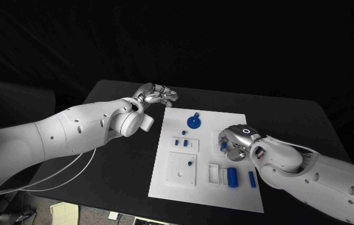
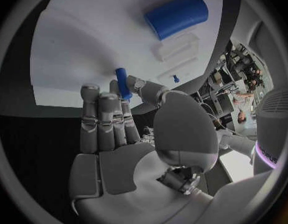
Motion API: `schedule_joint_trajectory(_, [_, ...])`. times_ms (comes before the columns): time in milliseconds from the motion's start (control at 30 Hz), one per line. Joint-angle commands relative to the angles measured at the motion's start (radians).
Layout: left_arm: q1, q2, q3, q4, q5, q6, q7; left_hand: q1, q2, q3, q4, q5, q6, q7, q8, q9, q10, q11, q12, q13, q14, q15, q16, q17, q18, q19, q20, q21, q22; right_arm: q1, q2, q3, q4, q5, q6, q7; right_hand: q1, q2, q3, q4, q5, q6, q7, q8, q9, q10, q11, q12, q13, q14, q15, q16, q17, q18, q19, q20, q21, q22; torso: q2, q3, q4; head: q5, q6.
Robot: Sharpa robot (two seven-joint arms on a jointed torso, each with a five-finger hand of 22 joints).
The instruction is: Assemble the parts on the task board
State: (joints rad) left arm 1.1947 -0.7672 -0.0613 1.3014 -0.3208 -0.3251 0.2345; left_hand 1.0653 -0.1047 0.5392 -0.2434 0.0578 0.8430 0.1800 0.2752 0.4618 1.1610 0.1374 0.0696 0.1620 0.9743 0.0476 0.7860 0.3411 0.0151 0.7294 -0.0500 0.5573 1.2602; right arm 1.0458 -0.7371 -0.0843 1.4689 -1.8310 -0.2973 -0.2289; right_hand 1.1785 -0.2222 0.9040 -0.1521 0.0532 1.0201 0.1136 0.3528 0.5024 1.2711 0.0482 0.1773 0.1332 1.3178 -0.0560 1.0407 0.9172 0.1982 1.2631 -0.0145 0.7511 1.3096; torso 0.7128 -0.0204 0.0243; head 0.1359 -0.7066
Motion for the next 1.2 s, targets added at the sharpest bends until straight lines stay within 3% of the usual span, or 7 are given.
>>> schedule_joint_trajectory(33, [0.002, 0.001, 0.001, 0.001, 0.004, 0.011, 0.008, -0.004, 0.004, -0.001, 0.003, -0.004, -0.008, 0.0, 0.002, -0.001, -0.004, -0.001, 0.0, -0.001, 0.008, 0.002, -0.004, 0.002, 0.002, 0.004, 0.001, -0.006, 0.001, -0.001, -0.008, 0.001, 0.015, -0.022, -0.034, -0.005, 0.0, 0.01, 0.008, -0.002, -0.005, 0.007, -0.002, 0.004, 0.003, 0.036, -0.002, 0.005, 0.003, -0.003, -0.01, 0.004, 0.002, 0.064, 0.006, -0.005, 0.005, 0.02, 0.0, -0.0001, -0.0003, 0.002, 0.001])
schedule_joint_trajectory(333, [0.002, 0.003, 0.001, -0.001, 0.004, 0.011, 0.009, -0.004, 0.005, -0.001, 0.003, -0.004, -0.008, 0.0, 0.002, -0.001, -0.004, -0.001, 0.0, -0.002, 0.008, 0.002, -0.004, 0.003, 0.002, 0.004, 0.001, -0.007, 0.001, -0.001, -0.038, 0.037, 0.099, -0.019, -0.049, -0.005, -0.001, 0.007, 0.012, -0.003, -0.005, 0.01, -0.003, 0.005, 0.004, 0.039, -0.003, 0.005, 0.005, -0.003, -0.011, 0.005, 0.002, 0.064, 0.007, -0.006, 0.007, 0.02, 0.0, 0.0005, -0.0005, 0.009, 0.004])
schedule_joint_trajectory(500, [0.002, 0.004, 0.001, -0.005, 0.004, 0.011, 0.009, -0.004, 0.005, -0.001, 0.003, -0.004, -0.008, 0.0, 0.002, -0.001, -0.005, -0.001, 0.0, -0.002, 0.008, 0.002, -0.005, 0.003, 0.003, 0.004, 0.0, -0.007, 0.001, 0.0, -0.033, 0.04, 0.139, -0.01, -0.065, 0.004, -0.002, 0.005, 0.013, -0.004, -0.005, 0.011, -0.004, 0.005, 0.004, 0.04, -0.004, 0.005, 0.006, -0.002, -0.012, 0.006, 0.002, 0.064, 0.007, -0.007, 0.008, 0.02, 0.0, 0.0005, -0.0013, 0.016, 0.004])
schedule_joint_trajectory(667, [0.002, 0.007, 0.001, -0.006, 0.004, 0.011, 0.009, -0.004, 0.005, -0.001, 0.003, -0.004, -0.008, 0.0, 0.002, -0.001, -0.005, -0.001, 0.0, -0.002, 0.008, 0.002, -0.005, 0.003, 0.003, 0.004, 0.0, -0.007, 0.002, -0.001, 0.01, 0.039, 0.159, -0.041, -0.072, 0.011, -0.002, 0.002, 0.016, -0.004, -0.005, 0.013, -0.005, 0.006, 0.005, 0.041, -0.004, 0.004, 0.007, -0.003, -0.012, 0.005, 0.002, 0.064, 0.007, -0.008, 0.01, 0.02, 0.0, 0.0012, -0.0012, 0.018, 0.009])
schedule_joint_trajectory(900, [0.002, 0.015, 0.001, -0.007, 0.004, 0.011, 0.01, -0.004, 0.005, -0.001, 0.003, -0.004, -0.009, 0.0, 0.002, -0.001, -0.005, -0.001, 0.0, -0.002, 0.008, 0.002, -0.005, 0.004, 0.003, 0.004, 0.0, -0.008, 0.002, -0.017, 0.078, 0.025, 0.156, -0.053, -0.07, 0.022, -0.001, 0.002, 0.018, -0.004, -0.004, 0.014, -0.005, 0.006, 0.005, 0.041, -0.004, 0.004, 0.007, -0.003, -0.012, 0.005, 0.002, 0.064, 0.007, -0.008, 0.01, 0.02, 0.0, -0.0005, 0.0001, 0.017, 0.009])
schedule_joint_trajectory(1133, [0.002, 0.02, 0.001, -0.008, 0.004, 0.01, 0.008, -0.004, 0.005, -0.002, 0.003, -0.004, -0.009, 0.0, 0.002, -0.001, -0.005, -0.001, 0.0, -0.002, 0.008, 0.002, -0.006, 0.004, 0.003, 0.004, 0.0, -0.008, 0.002, -0.051, 0.139, 0.003, 0.141, -0.063, -0.064, 0.03, 0.0, 0.002, 0.019, -0.004, -0.004, 0.014, -0.005, 0.006, 0.005, 0.042, -0.005, 0.004, 0.008, -0.003, -0.013, 0.005, 0.002, 0.064, 0.006, -0.009, 0.01, 0.02, 0.0, -0.0009, 0.0013, 0.028, 0.004])
schedule_joint_trajectory(1200, [0.002, 0.022, 0.001, -0.007, 0.004, 0.01, 0.008, -0.004, 0.005, -0.002, 0.003, -0.004, -0.008, 0.0, 0.002, -0.001, -0.005, -0.001, 0.0, -0.002, 0.008, 0.002, -0.006, 0.005, 0.003, 0.004, 0.0, -0.008, 0.002, -0.054, 0.153, -0.008, 0.134, -0.064, -0.062, 0.032, 0.0, 0.002, 0.02, -0.004, -0.005, 0.014, -0.005, 0.006, 0.004, 0.042, -0.005, 0.003, 0.008, -0.003, -0.013, 0.005, 0.002, 0.064, 0.006, -0.009, 0.01, 0.02, 0.0, -0.0012, 0.0018, 0.03, 0.003])
